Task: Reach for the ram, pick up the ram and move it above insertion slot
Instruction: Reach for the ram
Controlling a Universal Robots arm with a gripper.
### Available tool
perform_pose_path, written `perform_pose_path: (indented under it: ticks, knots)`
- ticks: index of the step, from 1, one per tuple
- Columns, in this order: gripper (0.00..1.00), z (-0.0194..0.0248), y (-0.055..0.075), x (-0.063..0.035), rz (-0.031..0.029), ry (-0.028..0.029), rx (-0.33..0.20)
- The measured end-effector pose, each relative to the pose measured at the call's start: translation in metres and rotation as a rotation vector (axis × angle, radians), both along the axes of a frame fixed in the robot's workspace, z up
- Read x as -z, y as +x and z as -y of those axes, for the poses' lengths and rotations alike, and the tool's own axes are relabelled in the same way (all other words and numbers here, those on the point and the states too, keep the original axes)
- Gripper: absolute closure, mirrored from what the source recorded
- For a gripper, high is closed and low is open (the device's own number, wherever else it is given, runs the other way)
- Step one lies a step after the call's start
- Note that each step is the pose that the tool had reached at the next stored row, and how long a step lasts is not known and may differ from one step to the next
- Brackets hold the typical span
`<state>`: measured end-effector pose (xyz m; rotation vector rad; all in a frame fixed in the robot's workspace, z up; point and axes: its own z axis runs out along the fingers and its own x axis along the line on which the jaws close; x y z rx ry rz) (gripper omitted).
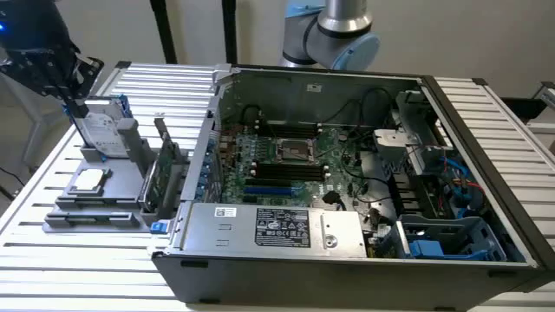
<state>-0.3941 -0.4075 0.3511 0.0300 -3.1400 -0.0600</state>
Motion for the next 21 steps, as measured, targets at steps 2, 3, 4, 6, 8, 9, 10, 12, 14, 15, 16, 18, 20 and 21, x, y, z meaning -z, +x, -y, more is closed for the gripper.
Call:
perform_pose_path:
  ticks: [2,3,4,6,8,9,10,12,14,15,16,18,20,21]
  knots:
    - [0.89,0.0000,0.000,0.0000,0.0000,0.0000,0.000]
    - [0.89,0.0000,0.000,0.0000,0.0000,0.0000,0.000]
    - [0.89,0.0000,0.000,0.0000,0.0000,0.0000,0.000]
    - [0.89,0.0000,0.000,0.0000,0.0000,0.0000,0.000]
    - [0.89,0.0000,0.000,0.0000,0.0000,0.0000,0.000]
    - [0.89,0.0000,0.000,0.0000,0.0000,0.0000,0.000]
    - [0.89,0.0001,0.000,-0.0001,-0.0001,0.0000,0.000]
    - [0.89,0.0042,0.000,-0.0001,-0.0002,0.0000,0.000]
    - [0.89,0.0115,0.000,-0.0001,-0.0002,0.0002,0.000]
    - [0.89,0.0153,0.000,0.0000,0.0000,0.0005,0.000]
    - [0.89,0.0189,0.000,0.0000,0.0000,0.0005,0.000]
    - [0.89,0.0270,0.000,0.0001,-0.0001,0.0004,0.000]
    - [0.89,0.0349,0.000,0.0002,-0.0001,0.0004,0.000]
    - [0.89,0.0390,0.000,0.0003,0.0000,0.0004,0.000]
